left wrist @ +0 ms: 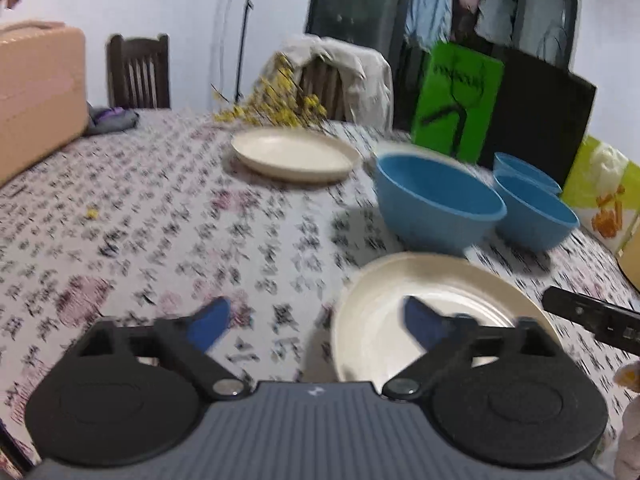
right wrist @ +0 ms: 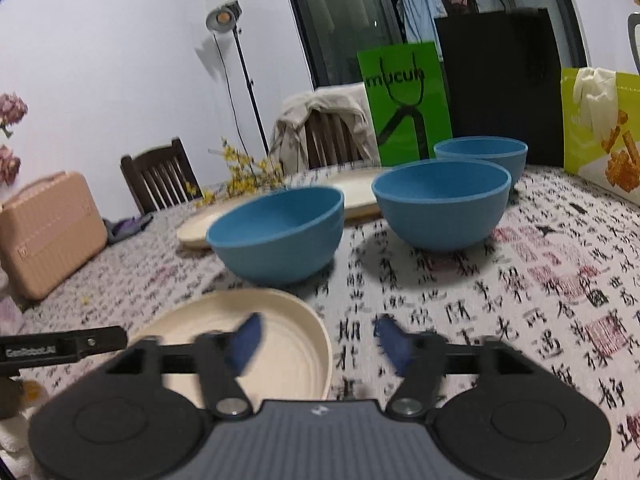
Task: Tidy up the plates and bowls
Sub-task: 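Open the left gripper to release the cream plate, then withdraw the left tool back toward the remaining cream plates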
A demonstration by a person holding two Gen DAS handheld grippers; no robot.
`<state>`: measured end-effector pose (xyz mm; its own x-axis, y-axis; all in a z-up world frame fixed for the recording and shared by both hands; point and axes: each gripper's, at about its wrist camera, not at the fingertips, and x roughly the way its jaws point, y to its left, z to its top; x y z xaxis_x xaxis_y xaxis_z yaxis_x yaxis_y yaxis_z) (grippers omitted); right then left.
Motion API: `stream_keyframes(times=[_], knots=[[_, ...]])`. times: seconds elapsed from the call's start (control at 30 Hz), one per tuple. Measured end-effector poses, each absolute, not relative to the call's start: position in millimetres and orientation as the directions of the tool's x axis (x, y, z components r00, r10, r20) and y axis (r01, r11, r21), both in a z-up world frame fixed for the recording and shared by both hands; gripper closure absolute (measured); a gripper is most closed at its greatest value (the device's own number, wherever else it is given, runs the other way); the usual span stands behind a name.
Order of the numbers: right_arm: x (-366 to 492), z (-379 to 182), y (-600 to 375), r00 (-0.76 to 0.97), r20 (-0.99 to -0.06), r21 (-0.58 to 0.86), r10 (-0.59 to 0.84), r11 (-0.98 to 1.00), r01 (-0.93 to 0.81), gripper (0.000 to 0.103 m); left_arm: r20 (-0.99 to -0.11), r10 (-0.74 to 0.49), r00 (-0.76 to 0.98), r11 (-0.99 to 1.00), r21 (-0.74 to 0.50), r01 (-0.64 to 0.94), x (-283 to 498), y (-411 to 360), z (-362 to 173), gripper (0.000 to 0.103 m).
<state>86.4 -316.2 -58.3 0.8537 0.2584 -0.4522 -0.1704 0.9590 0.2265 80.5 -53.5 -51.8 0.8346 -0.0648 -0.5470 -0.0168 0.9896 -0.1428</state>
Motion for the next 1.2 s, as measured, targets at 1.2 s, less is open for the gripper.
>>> stream_keyframes(times=[1.2], knots=[[102,-77,-311,0.902,-0.367,0.208,0.227,0.965,-0.159,0.0,-0.539,-0.111,0.835,0.959,-0.277,-0.051,109,-11,-79,0.0]])
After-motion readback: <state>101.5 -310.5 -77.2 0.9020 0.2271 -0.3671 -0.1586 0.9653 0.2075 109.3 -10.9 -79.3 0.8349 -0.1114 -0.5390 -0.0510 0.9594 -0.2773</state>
